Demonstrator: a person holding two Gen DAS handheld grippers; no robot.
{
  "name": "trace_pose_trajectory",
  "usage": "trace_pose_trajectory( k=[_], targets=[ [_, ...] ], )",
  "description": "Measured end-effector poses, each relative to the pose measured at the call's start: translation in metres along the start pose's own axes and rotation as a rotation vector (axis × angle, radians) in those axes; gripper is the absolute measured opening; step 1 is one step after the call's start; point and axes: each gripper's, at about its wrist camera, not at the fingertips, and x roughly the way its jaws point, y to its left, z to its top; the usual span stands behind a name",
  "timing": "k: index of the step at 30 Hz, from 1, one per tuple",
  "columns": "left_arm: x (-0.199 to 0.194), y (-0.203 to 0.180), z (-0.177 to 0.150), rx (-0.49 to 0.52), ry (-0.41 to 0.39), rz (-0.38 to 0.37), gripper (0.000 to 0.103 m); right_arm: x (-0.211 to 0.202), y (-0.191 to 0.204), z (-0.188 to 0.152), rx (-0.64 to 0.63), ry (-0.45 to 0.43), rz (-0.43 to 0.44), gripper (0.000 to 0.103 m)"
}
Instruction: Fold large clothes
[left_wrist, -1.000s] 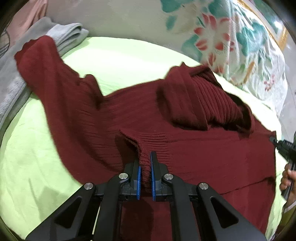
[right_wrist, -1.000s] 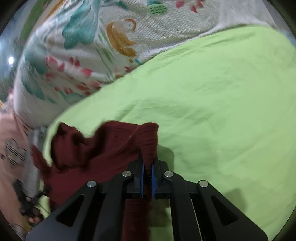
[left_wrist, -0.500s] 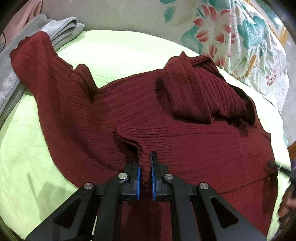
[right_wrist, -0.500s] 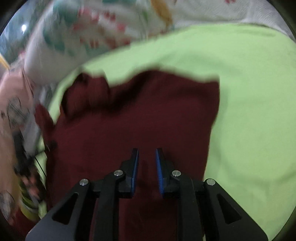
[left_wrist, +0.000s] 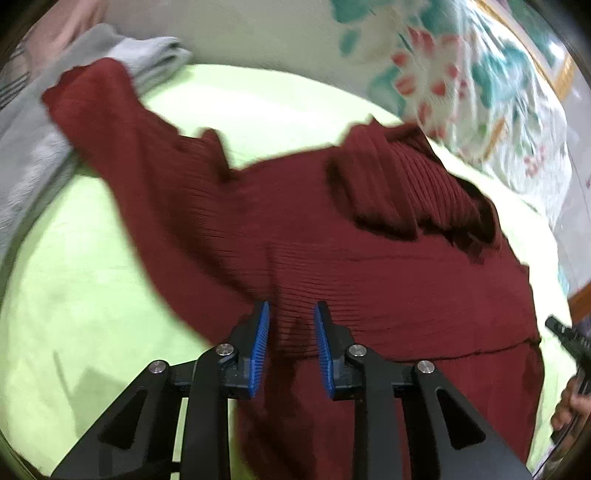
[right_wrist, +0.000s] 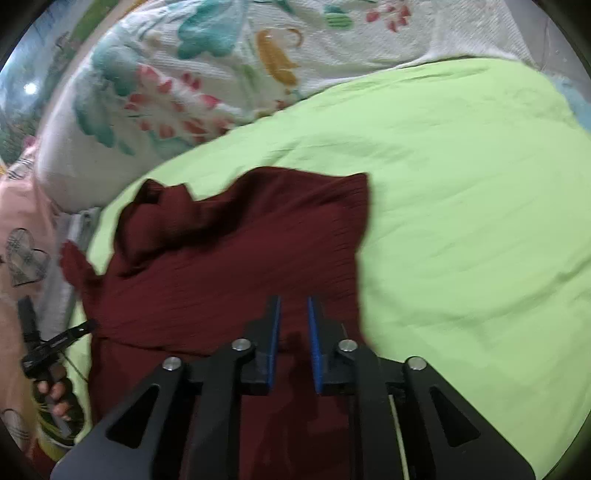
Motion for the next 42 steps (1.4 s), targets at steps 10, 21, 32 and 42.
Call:
trace_pose_trajectory(
  k=[10,21,32,42],
  targets=[
    [-0.017,0.100,0.064,-0.216,-0.088,0.121,0.040,0.031,0.052,-0.029,-0.027,0.086,0.157,0.029],
    [-0.022,0.211,0.154,-0.456,-0.200,0.197,0.049,0.037,0.063,-0.040,-0.044,0.116,0.175,0.030],
    [0.008,0.272,0.186,-0.619,-0.226,0.058,0.017,0.042,0.066,-0.046,-0.038,0.135,0.165,0.030],
    [-0.047,0.200,0.172,-0.409,-0.362,0.076,0.003,0.031,0.071,-0.053,-0.043,0.118,0.190,0.030]
  ],
)
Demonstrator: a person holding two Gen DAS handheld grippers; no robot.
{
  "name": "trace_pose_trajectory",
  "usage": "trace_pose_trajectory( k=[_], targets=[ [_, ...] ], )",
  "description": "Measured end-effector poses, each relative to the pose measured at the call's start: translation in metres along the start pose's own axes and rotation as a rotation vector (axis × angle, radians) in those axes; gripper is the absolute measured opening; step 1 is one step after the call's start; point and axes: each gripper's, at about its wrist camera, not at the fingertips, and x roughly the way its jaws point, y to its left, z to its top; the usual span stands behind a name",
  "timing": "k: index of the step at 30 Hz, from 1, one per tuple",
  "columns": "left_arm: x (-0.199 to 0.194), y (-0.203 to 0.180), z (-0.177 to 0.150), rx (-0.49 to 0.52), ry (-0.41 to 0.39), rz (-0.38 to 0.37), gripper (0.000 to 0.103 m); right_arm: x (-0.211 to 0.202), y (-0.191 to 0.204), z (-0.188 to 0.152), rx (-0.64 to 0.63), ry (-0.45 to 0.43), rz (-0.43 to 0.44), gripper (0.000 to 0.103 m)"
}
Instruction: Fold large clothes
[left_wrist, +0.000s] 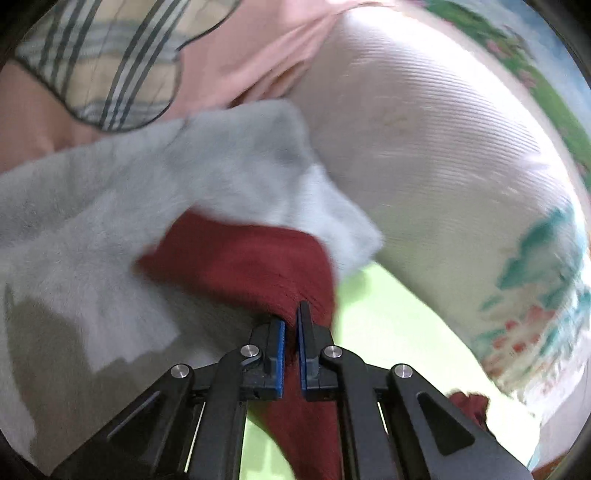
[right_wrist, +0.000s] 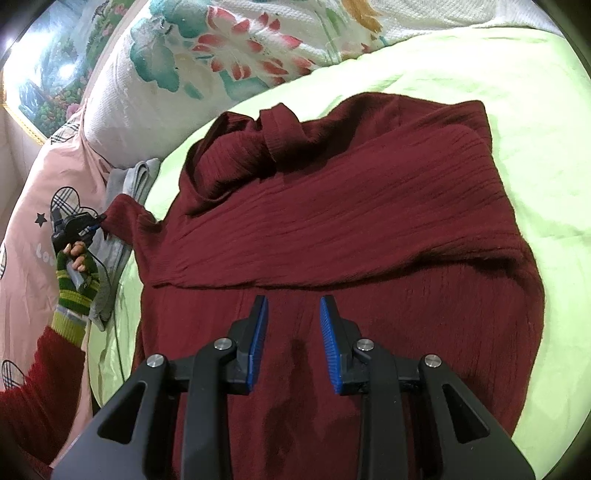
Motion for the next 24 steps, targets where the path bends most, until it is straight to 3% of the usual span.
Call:
trace_pose_trajectory(
  k=[4,9,17,24],
  targets=[
    [-0.040,-0.039,-0.030,0.122,-0.025,-0.063,0.003,-0.012,0.001,-0.001,0.006,-0.028,0.009,0.030],
    [-0.080,-0.106,-0.106,0.309,-0.002,-0.184,0.003,-0.025,-0.004,-0.003,0.015,-0.050,0.006,0.030],
    [-0.092,-0.223,-0.243,0.609,0.124,-0.315,0.003,-0.048,-0.029,-0.006,0.073,-0.103,-0.007,0.030],
    [-0.068,-0.294,-0.363,0.819,0.251,-0.351,0.003,-0.061,-0.053,-0.004,0.134,-0.139,-0.023,0.030]
  ],
)
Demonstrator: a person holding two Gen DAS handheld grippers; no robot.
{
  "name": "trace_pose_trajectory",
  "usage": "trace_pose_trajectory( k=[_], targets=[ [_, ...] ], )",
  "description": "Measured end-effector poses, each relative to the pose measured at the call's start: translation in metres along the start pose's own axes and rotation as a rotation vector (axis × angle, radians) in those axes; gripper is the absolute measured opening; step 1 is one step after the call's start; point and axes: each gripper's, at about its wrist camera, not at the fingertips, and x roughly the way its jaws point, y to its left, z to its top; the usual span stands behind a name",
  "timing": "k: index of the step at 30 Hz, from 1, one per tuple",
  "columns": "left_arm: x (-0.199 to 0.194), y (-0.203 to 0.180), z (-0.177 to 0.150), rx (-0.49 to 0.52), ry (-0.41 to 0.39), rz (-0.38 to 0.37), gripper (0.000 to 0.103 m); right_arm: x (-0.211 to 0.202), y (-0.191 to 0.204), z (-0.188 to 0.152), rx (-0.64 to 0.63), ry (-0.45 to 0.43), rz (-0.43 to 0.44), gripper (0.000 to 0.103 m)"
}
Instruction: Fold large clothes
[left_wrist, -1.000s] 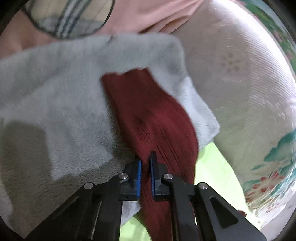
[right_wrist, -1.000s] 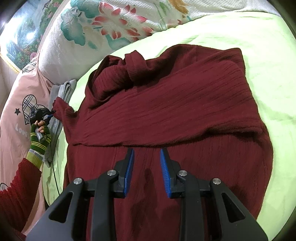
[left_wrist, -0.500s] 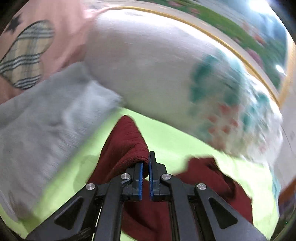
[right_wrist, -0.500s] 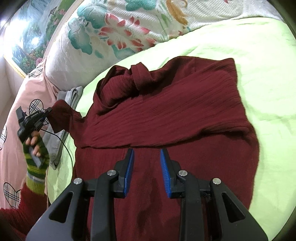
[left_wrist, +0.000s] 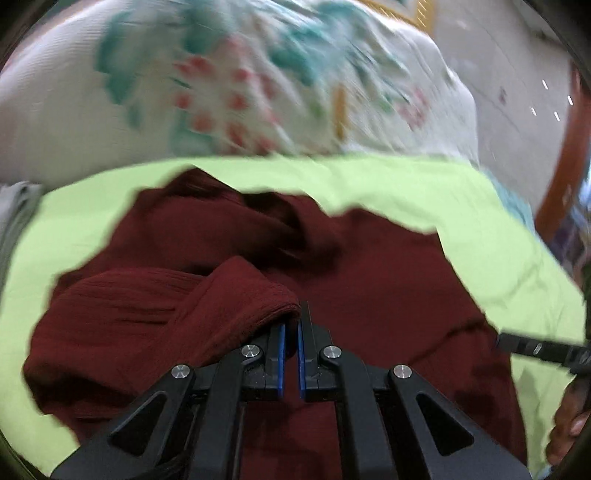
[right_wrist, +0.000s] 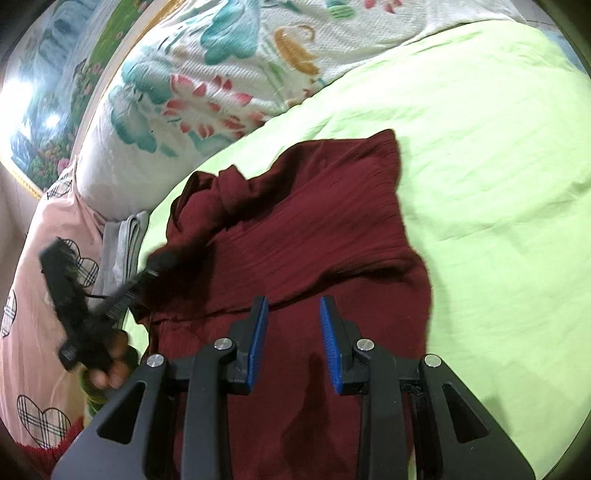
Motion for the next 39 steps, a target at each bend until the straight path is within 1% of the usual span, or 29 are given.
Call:
trace_pose_trajectory(
  k=[2,4,5,6,7,8,9,11,14,16,18,20,21,22,23,24,26,30,33,37,38,39],
  targets=[
    [0.021,-0.015,-0.008,0.038,0.055,0.004,0.004,-0.001,-0.001,0.002,-0.002,-0.001,-0.001,0.030],
    [0.035,-0.023,-0.016,0.069,0.103,0.006,0.008,0.000,0.001,0.004,-0.010,-0.003,0.000,0.030],
    [0.040,-0.023,-0.019,0.075,0.131,0.001,0.012,0.001,0.001,0.005,-0.012,-0.002,0.002,0.032],
    [0.040,-0.022,-0.022,0.071,0.148,-0.006,0.020,0.003,0.002,0.007,-0.015,0.000,0.005,0.035],
    [0.037,-0.021,-0.026,0.065,0.155,-0.017,0.022,0.005,0.003,0.008,-0.020,0.001,0.007,0.040],
    [0.034,-0.018,-0.028,0.058,0.158,-0.024,0.028,0.007,0.005,0.009,-0.025,0.003,0.009,0.044],
    [0.028,-0.013,-0.031,0.047,0.153,-0.028,0.033,0.010,0.008,0.010,-0.034,0.006,0.013,0.045],
    [0.008,0.002,-0.038,0.012,0.138,-0.024,0.038,0.017,0.015,0.012,-0.052,0.015,0.025,0.045],
    [-0.020,0.029,-0.051,-0.054,0.121,-0.007,0.041,0.029,0.031,0.014,-0.094,0.034,0.043,0.045],
    [-0.041,0.052,-0.067,-0.109,0.109,0.029,0.044,0.040,0.045,0.015,-0.135,0.050,0.050,0.045],
    [-0.055,0.074,-0.085,-0.166,0.118,0.087,0.047,0.053,0.063,0.016,-0.193,0.065,0.056,0.045],
    [-0.068,0.096,-0.103,-0.212,0.135,0.139,0.047,0.066,0.085,0.014,-0.280,0.081,0.058,0.047],
    [-0.074,0.110,-0.112,-0.238,0.147,0.183,0.047,0.073,0.098,0.011,-0.341,0.091,0.056,0.048],
    [-0.081,0.123,-0.122,-0.263,0.154,0.222,0.047,0.076,0.105,0.009,-0.383,0.094,0.053,0.054],
    [-0.084,0.131,-0.127,-0.280,0.156,0.239,0.047,0.081,0.117,0.004,-0.457,0.098,0.049,0.060],
    [-0.091,0.145,-0.133,-0.307,0.155,0.267,0.047,0.084,0.127,-0.001,-0.525,0.098,0.045,0.062],
    [-0.100,0.160,-0.133,-0.328,0.137,0.295,0.047,0.090,0.146,-0.016,-0.687,0.094,0.037,0.068],
    [-0.105,0.175,-0.117,-0.334,0.079,0.311,0.047,0.103,0.173,-0.044,-0.952,0.110,0.022,0.072],
    [-0.094,0.182,-0.104,-0.329,0.075,0.317,0.047,0.120,0.184,-0.061,-1.099,0.113,-0.020,0.072],
    [-0.082,0.187,-0.101,-0.319,0.091,0.301,0.047,0.148,0.180,-0.068,-1.179,0.149,-0.099,0.072],
    [-0.078,0.187,-0.103,-0.311,0.102,0.303,0.047,0.154,0.177,-0.067,-1.188,0.147,-0.129,0.070],
    [-0.072,0.184,-0.103,-0.307,0.107,0.304,0.047,0.158,0.175,-0.065,-1.176,0.140,-0.144,0.062]
  ],
)
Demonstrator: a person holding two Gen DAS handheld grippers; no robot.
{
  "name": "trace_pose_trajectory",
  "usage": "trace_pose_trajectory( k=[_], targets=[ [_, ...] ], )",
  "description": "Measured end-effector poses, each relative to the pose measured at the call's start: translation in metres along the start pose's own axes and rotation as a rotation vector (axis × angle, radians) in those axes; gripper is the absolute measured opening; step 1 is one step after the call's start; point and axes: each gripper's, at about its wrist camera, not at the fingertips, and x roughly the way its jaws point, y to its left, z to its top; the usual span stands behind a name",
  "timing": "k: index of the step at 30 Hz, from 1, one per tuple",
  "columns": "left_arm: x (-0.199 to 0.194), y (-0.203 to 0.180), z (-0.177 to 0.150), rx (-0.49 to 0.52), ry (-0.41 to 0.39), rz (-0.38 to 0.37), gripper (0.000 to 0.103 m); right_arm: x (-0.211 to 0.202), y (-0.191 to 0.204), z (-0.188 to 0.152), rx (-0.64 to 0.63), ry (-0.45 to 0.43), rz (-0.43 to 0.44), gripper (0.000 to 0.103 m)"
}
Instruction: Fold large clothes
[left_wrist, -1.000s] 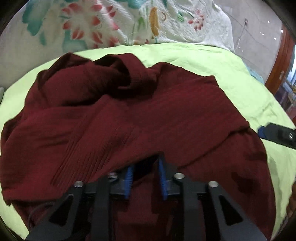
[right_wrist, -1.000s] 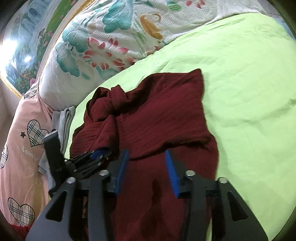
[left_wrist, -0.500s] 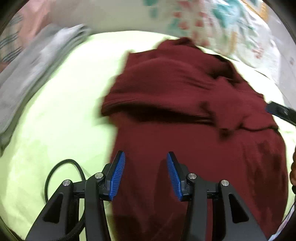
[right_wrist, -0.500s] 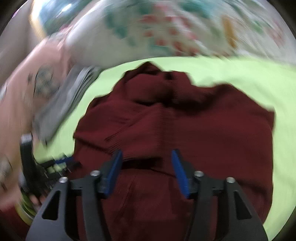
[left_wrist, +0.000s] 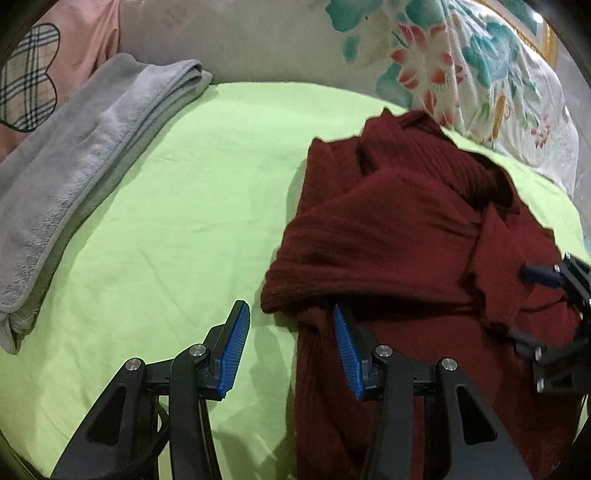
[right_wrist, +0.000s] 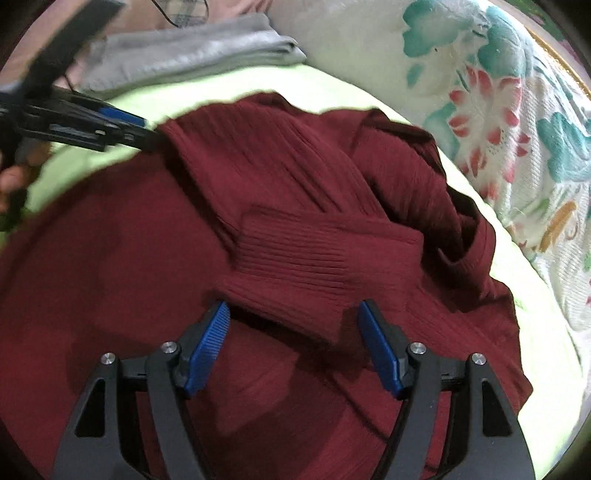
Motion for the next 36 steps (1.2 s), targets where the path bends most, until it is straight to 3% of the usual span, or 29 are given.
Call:
trace_pose_trajectory(
  k=[1,2,4,9,12,15,18,21,23,25,27,29,30,32,36],
  targets=[
    [0.002,0.000,-0.002,0.004,0.004,-0.003,0.047,0.002,-0.006,0.000,0.037,-0.002,0.014,0.033],
    [0.002,-0.001,-0.002,0.007,0.006,-0.005,0.047,0.001,-0.015,0.000,0.093,-0.008,0.037,0.015],
    [0.004,-0.003,0.000,0.009,0.003,-0.009,0.047,-0.009,-0.037,-0.001,0.235,-0.057,0.107,0.005],
    [0.008,-0.004,0.007,-0.013,0.001,-0.001,0.047,-0.058,-0.114,-0.031,0.727,-0.227,0.178,0.005],
    [0.012,-0.005,0.009,-0.032,0.008,0.004,0.047,-0.075,-0.161,-0.085,1.069,-0.259,0.186,0.004],
    [0.017,-0.009,0.008,-0.030,0.019,0.023,0.047,-0.077,-0.174,-0.115,1.164,-0.220,0.101,0.004],
    [0.019,-0.011,0.005,-0.023,0.025,0.029,0.047,-0.071,-0.183,-0.134,1.243,-0.174,0.092,0.004],
    [0.020,-0.011,0.006,-0.032,0.025,0.036,0.043,-0.062,-0.182,-0.136,1.235,-0.124,0.087,0.008],
    [0.021,-0.006,0.007,-0.059,0.030,0.040,0.038,-0.063,-0.179,-0.140,1.233,-0.037,0.034,0.014],
    [0.021,-0.002,0.006,-0.082,0.028,0.033,0.035,-0.081,-0.173,-0.142,1.231,-0.047,-0.078,0.019],
    [0.020,0.000,0.005,-0.097,0.023,0.024,0.035,-0.100,-0.167,-0.136,1.204,-0.114,-0.127,0.022],
    [0.020,-0.003,0.003,-0.088,0.022,0.012,0.035,-0.110,-0.159,-0.113,1.125,-0.196,-0.062,0.029],
    [0.020,-0.004,0.001,-0.085,0.023,0.008,0.036,-0.104,-0.154,-0.092,1.062,-0.212,0.031,0.032],
    [0.020,-0.005,0.000,-0.083,0.019,0.009,0.036,-0.081,-0.138,-0.052,0.969,-0.217,0.210,0.036],
    [0.020,0.000,-0.001,-0.112,0.018,-0.012,0.036,-0.029,-0.098,0.027,0.762,-0.207,0.434,0.038]
  ],
)
